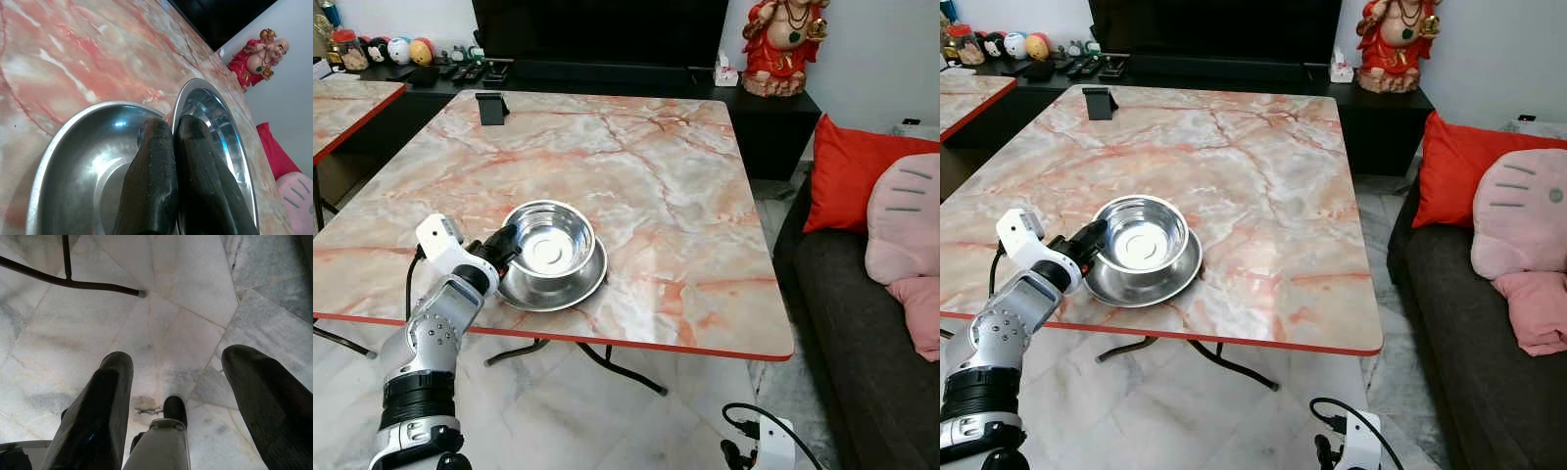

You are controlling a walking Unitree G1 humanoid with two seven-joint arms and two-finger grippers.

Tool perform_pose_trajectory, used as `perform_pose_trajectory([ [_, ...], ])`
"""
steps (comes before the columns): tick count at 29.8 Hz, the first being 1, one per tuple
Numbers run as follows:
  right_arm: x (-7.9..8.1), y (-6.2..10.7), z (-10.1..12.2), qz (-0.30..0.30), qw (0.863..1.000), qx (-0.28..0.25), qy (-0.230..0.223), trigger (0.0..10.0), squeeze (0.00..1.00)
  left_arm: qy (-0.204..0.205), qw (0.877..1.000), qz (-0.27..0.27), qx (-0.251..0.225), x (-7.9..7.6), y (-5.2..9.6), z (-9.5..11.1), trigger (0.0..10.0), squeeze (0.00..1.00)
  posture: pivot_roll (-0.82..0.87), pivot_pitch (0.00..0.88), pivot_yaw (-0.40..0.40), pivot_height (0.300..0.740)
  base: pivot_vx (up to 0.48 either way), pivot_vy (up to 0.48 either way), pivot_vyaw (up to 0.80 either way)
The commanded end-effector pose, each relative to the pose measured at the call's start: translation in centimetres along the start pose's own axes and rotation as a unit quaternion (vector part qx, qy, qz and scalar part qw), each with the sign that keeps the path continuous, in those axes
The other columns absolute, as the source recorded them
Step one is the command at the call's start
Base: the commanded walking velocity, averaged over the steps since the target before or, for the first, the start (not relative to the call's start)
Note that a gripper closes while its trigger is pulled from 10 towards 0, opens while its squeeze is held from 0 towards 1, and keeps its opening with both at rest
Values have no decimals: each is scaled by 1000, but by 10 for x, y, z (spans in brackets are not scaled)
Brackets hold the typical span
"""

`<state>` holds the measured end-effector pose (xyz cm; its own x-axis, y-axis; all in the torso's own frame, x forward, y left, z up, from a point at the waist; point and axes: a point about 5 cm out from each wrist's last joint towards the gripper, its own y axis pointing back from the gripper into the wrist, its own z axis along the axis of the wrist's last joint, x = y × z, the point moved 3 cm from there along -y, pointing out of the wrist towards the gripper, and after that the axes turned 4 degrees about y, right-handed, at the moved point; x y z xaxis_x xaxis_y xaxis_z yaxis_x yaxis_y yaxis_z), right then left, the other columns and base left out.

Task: Setting the table

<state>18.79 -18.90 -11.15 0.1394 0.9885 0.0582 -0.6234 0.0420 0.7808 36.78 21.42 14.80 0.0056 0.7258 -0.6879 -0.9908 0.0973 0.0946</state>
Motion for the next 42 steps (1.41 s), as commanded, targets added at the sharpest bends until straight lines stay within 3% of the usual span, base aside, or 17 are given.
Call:
perform_pose_trajectory([
  [1, 0, 0, -1, 0, 1000, 1, 0, 10000, 0, -1, 1000, -1, -2, -2, -1, 5, 10000, 0, 13, 0, -4, 740, 0, 0, 0],
  [22, 0, 0, -1, 0, 1000, 1, 0, 10000, 0, -1, 1000, -1, -2, -2, -1, 5, 10000, 0, 13, 0, -4, 740, 0, 0, 0],
  [24, 1, 0, 0, 0, 1000, 1, -1, 10000, 0, -25, 999, 7, 46, 1, -1, -8, 10000, 0, 12, 0, -1, 740, 0, 0, 0],
  [25, 1, 0, 0, 0, 1000, 1, -1, 10000, 0, -25, 999, 7, 46, 1, -1, -8, 10000, 0, 12, 0, -1, 740, 0, 0, 0],
  [26, 1, 0, 0, 0, 1000, 1, -2, 10000, 0, -58, 995, 16, 85, 3, 0, -23, 10000, 0, 12, 0, -1, 740, 0, 0, 0],
  [30, 1, 0, 1, 1, 1000, 1, -2, 10000, 0, -71, 993, 20, 96, 4, 0, -27, 10000, 0, 12, 0, -1, 740, 0, 0, 0],
  [35, 0, 0, 1, 1, 1000, 0, -2, 10000, 0, -71, 993, 22, 94, 4, 0, -25, 10000, 0, 12, 0, -2, 740, 0, 0, 0],
  [42, 0, 0, 1, 1, 1000, 0, -1, 10000, 0, -56, 997, 30, 36, 3, -3, -4, 10000, 0, 14, 0, -4, 740, 0, 0, 0],
])
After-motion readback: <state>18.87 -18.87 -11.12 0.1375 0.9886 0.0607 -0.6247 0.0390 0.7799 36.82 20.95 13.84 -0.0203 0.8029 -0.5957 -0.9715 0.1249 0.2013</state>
